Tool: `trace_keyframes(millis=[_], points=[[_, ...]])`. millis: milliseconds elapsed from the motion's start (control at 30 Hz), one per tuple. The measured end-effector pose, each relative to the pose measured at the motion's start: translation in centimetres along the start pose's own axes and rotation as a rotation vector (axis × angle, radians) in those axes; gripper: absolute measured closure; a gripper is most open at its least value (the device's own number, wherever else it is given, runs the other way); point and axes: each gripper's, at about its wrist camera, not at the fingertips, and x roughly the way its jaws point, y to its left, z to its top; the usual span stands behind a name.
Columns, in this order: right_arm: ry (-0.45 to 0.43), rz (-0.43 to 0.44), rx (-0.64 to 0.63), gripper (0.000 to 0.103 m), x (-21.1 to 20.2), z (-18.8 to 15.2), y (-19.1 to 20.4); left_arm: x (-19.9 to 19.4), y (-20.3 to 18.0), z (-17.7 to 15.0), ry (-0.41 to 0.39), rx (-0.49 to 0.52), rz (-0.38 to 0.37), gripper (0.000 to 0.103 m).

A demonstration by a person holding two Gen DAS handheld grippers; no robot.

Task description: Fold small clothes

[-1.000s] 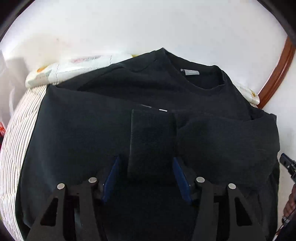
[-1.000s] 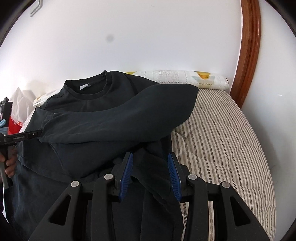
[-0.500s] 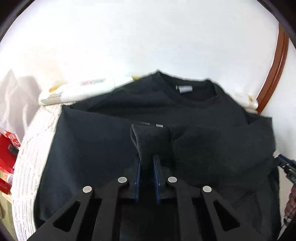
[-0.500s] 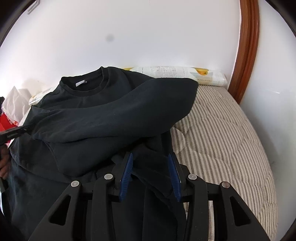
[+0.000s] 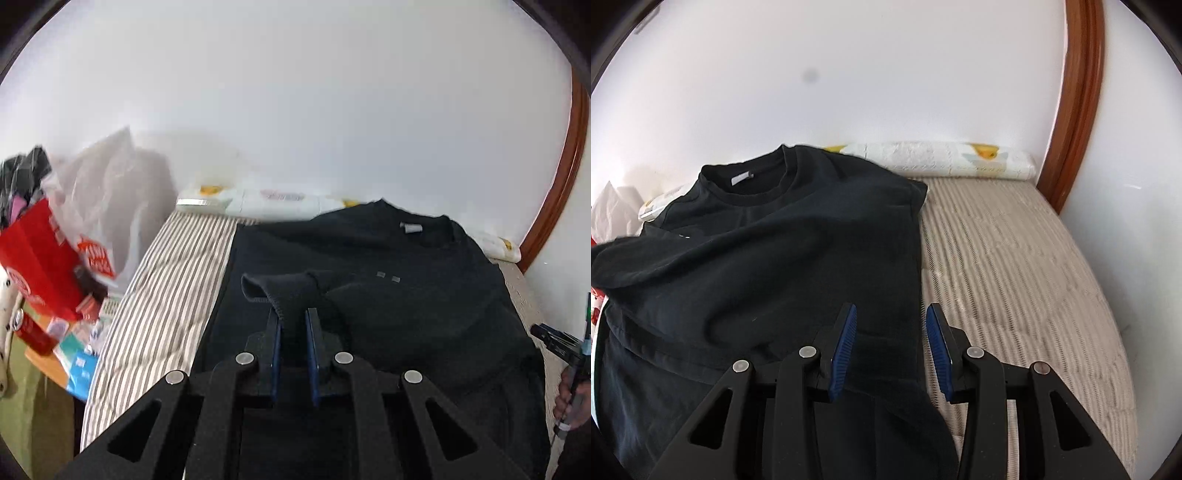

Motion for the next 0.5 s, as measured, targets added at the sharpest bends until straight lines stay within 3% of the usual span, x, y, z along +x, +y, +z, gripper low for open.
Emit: trace_keyframes(millis=[333, 500], points=[[0.055, -0.036, -0.021, 0.063, 2.2, -0.8, 0.6, 3.0, 1.5, -3.3, 0.102, -0.020, 0.013, 0.090], [0.085, -0.070, -0.018, 0.057, 2.9, -1.4, 0.0, 3.4, 1.3, -4.1, 0.132, 0.001, 0.036, 0.086]])
